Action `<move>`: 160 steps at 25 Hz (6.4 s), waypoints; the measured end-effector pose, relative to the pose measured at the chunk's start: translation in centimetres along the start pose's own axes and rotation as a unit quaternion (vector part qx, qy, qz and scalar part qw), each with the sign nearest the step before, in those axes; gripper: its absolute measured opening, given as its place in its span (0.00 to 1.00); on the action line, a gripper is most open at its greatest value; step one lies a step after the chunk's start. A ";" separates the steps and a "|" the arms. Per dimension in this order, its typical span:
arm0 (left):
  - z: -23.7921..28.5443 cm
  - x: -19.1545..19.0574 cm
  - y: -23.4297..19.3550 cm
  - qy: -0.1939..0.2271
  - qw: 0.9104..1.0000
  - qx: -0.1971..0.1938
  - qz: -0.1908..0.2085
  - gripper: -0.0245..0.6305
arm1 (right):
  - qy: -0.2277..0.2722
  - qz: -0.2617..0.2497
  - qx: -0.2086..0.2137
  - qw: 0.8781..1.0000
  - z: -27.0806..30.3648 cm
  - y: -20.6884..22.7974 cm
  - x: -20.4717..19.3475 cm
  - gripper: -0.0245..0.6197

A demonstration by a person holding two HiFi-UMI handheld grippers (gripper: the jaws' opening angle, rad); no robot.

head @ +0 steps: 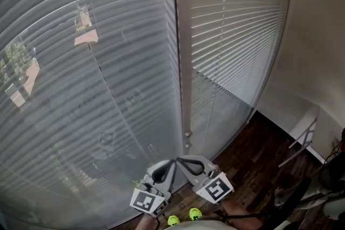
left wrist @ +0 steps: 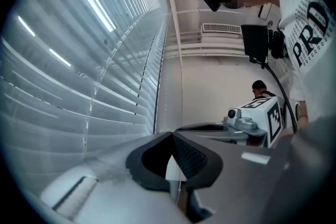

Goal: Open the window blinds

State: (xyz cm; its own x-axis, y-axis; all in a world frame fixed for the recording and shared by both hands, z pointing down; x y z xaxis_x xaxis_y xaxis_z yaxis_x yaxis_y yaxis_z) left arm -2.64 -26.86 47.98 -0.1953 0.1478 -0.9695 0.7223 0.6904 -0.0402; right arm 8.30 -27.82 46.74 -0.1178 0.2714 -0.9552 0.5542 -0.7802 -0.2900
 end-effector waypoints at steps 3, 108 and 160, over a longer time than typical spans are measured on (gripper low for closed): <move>0.7 0.6 -0.1 -0.003 1.000 0.001 0.005 0.02 | -0.013 -0.021 0.000 1.000 0.2 0.8 0.4 0.05; 0.3 0.2 0.2 -0.004 1.000 -0.012 0.023 0.02 | -0.137 -0.168 -0.083 0.973 1.9 6.6 -2.7 0.28; -0.2 0.2 -1.0 -0.006 1.000 -0.019 0.016 0.02 | -0.145 -0.142 -0.119 0.972 2.7 7.1 -3.4 0.24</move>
State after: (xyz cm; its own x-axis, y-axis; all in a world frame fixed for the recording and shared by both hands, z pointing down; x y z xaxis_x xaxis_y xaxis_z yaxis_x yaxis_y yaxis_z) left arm -3.55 -27.42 47.83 -0.1640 0.1627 -0.9730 0.7025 0.7117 0.0006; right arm 10.39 -35.82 47.78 -0.5026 0.2589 -0.8248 0.6358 -0.5358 -0.5556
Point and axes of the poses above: the fingertips, and each gripper's own axes: z forward along the fingers, y to its right, x out of its top, the point moved 7 cm from there along -z, backward along the fingers, and after that the axes turned 7 degrees about y, right-handed, at the moved point
